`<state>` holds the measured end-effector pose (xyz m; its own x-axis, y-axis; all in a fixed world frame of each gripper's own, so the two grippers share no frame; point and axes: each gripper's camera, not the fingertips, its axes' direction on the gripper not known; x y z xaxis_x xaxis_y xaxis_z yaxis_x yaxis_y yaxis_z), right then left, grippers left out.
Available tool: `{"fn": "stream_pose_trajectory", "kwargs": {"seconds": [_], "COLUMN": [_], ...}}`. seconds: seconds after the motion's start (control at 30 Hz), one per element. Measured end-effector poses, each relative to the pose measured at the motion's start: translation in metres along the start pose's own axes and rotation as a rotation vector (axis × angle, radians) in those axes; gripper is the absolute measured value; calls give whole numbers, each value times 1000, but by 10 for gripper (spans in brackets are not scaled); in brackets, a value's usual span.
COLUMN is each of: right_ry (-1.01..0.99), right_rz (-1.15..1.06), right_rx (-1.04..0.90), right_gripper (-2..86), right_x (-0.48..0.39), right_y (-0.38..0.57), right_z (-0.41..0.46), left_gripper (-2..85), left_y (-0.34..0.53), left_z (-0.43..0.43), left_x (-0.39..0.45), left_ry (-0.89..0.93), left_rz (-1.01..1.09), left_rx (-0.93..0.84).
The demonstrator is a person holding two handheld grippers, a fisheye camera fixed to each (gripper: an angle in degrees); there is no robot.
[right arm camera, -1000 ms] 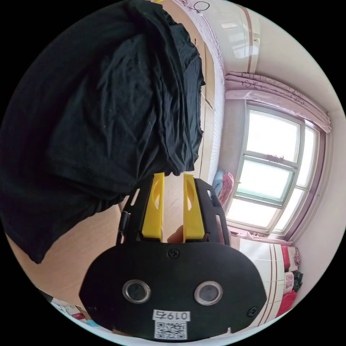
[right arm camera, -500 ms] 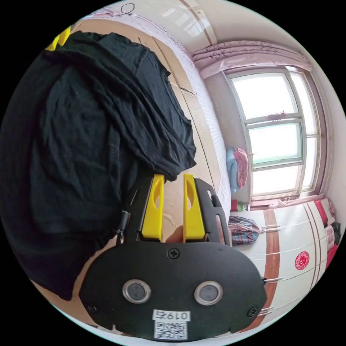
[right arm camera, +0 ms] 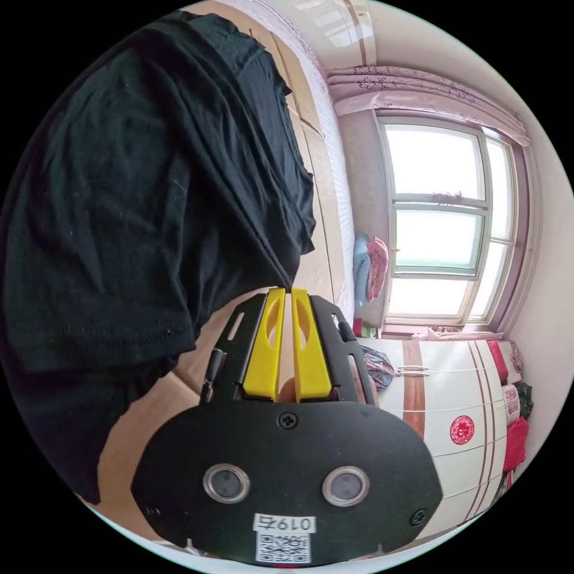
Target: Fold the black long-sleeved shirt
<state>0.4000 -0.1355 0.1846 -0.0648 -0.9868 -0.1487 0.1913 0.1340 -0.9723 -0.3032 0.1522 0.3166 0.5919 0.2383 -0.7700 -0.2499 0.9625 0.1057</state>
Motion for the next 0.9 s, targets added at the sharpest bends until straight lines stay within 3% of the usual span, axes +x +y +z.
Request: {"fn": "stream_pose_trajectory", "kwargs": {"seconds": [0.27, 0.57, 0.9], "right_ry": [-22, -52, 92], "right_rz": [-5, -47, -88], "right_rx": [70, 112, 124], "right_gripper": [59, 71, -5], "right_x": [27, 49, 55], "right_y": [17, 17, 28], "right_z": [-15, -11, -6], "left_gripper": [26, 27, 20], "left_y": [-4, -6, -6], "left_z": [2, 4, 4], "left_x": [-4, -11, -26], "left_ry": [-6, -10, 5], "left_rz": [6, 9, 1], "left_rx": [-1, -1, 2]}}
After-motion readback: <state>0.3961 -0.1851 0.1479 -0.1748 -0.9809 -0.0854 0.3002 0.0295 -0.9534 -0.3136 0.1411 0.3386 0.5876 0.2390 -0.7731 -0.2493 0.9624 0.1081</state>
